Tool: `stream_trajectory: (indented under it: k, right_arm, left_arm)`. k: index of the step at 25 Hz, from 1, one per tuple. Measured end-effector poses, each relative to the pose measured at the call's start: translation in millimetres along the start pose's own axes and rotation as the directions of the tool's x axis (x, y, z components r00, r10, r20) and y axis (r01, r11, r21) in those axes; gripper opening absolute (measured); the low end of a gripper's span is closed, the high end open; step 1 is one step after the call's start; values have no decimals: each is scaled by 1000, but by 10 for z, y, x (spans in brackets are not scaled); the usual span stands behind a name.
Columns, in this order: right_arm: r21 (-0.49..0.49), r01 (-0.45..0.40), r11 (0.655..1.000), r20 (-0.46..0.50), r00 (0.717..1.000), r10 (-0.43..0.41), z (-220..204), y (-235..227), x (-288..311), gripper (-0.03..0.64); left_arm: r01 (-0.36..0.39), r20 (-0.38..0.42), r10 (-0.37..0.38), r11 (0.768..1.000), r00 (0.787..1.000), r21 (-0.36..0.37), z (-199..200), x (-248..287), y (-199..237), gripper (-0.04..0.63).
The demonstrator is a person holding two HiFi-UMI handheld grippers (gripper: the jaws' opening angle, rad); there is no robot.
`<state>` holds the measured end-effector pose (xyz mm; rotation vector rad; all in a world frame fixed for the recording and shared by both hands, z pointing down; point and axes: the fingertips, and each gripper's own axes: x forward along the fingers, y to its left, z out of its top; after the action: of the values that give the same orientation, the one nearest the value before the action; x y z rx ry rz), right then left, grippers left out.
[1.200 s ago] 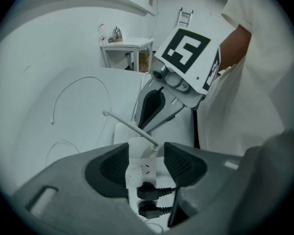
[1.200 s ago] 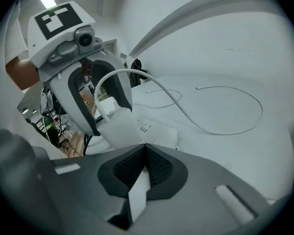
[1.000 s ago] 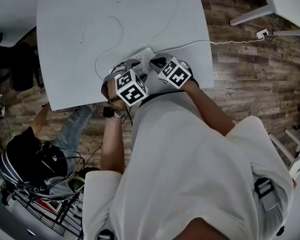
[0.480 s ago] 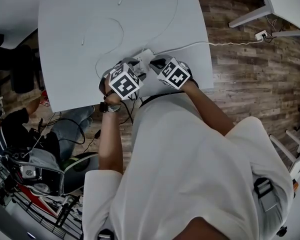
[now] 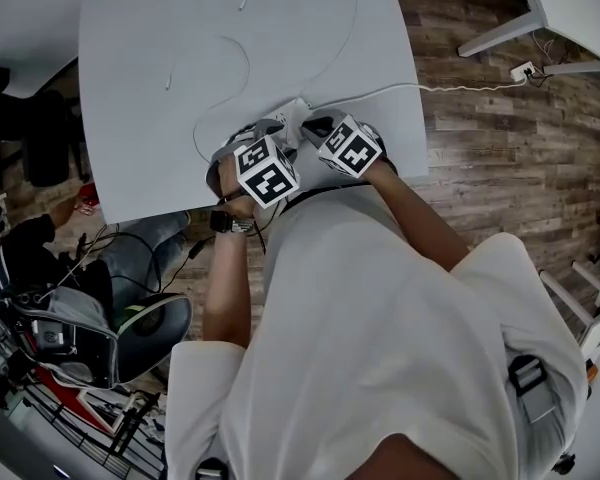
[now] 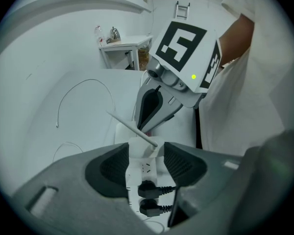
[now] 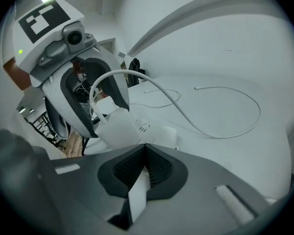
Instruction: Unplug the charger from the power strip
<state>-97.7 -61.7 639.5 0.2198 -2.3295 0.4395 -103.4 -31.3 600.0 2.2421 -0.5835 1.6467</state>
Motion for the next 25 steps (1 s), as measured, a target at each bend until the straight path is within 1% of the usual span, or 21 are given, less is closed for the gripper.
stream_trajectory:
  k: [5, 8, 10, 13, 20, 23, 25]
  right_arm:
    - [-4, 1, 1000, 3, 1000, -1, -6, -6, 16, 2]
    - [-7, 3, 1000, 4, 1000, -2, -5, -8, 16, 2]
    - [-10, 2, 1000, -1, 1000, -2, -20, -9, 9, 2]
    - [-14, 0, 1000, 4, 1000, 0, -12, -5, 3, 2]
    - [-25, 5, 1000, 2, 1000, -5, 32, 7, 4, 2]
    - [-25, 6, 1000, -2, 1000, -6, 15, 11, -10, 2]
    - [-21, 8, 1000, -4, 1000, -8, -18, 6, -10, 3]
  left_arm:
    - [68, 53, -65, 996, 996, -55, -7, -9, 57, 228]
    - [101, 70, -96, 993, 993, -68, -1, -19, 78, 229]
    - [107, 75, -102, 992, 992, -72, 8, -24, 81, 229]
    - [90, 71, -85, 994, 994, -59, 15, -27, 69, 229]
    - [12, 16, -12, 1000, 1000, 23, -18, -6, 15, 227]
    - [-28, 3, 28, 999, 1000, 40, -9, -3, -19, 227]
    - [-42, 4, 42, 998, 999, 43, 0, 8, -38, 227]
